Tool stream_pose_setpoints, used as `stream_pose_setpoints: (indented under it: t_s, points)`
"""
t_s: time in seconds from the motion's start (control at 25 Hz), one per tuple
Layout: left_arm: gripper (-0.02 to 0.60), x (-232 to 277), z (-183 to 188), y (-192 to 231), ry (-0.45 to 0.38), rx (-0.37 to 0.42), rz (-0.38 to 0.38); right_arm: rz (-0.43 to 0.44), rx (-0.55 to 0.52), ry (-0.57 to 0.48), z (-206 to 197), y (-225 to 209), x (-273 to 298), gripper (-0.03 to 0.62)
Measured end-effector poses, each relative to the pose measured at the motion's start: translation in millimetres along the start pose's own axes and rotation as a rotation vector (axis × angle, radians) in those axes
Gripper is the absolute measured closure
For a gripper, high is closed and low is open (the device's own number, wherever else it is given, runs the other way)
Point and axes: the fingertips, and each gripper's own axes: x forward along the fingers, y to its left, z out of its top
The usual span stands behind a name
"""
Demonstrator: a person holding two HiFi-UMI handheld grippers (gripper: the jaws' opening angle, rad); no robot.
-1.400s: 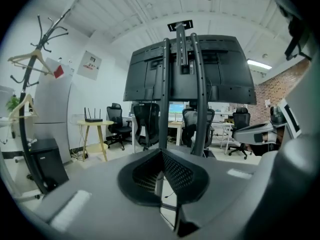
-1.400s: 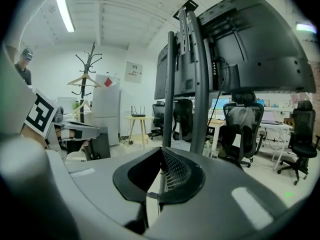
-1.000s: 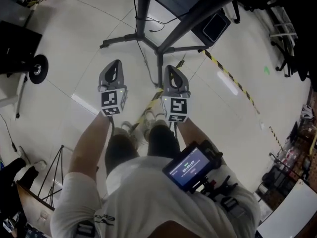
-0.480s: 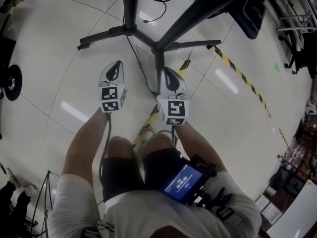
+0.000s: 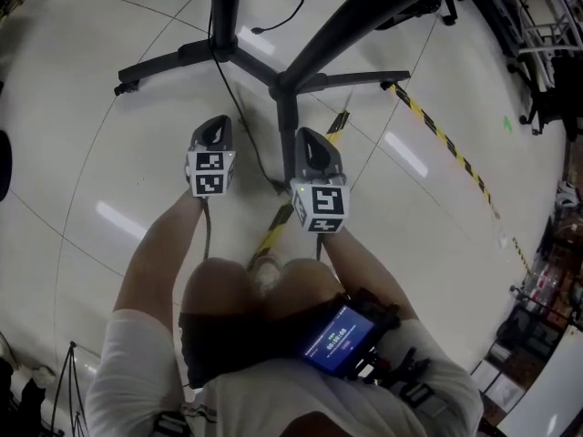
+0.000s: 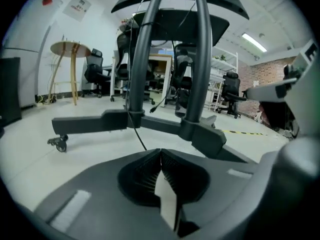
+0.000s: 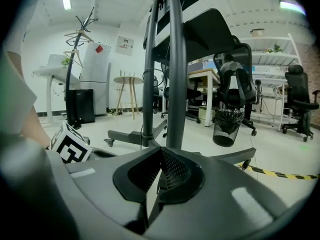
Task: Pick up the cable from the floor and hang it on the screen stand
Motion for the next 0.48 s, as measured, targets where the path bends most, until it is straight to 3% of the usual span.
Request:
stream_pose_setpoints:
  t_s: [0.2, 0.48]
  points:
    - [0.575, 36, -54, -21, 0.11, -0.014, -0.031, -0.001, -0.029, 0.029, -17, -8, -11, 0.58]
    - [0.46, 72, -86, -31, 0.222, -0.017, -0.002, -0.03, -0.047, 0.062, -31, -26, -26, 0.58]
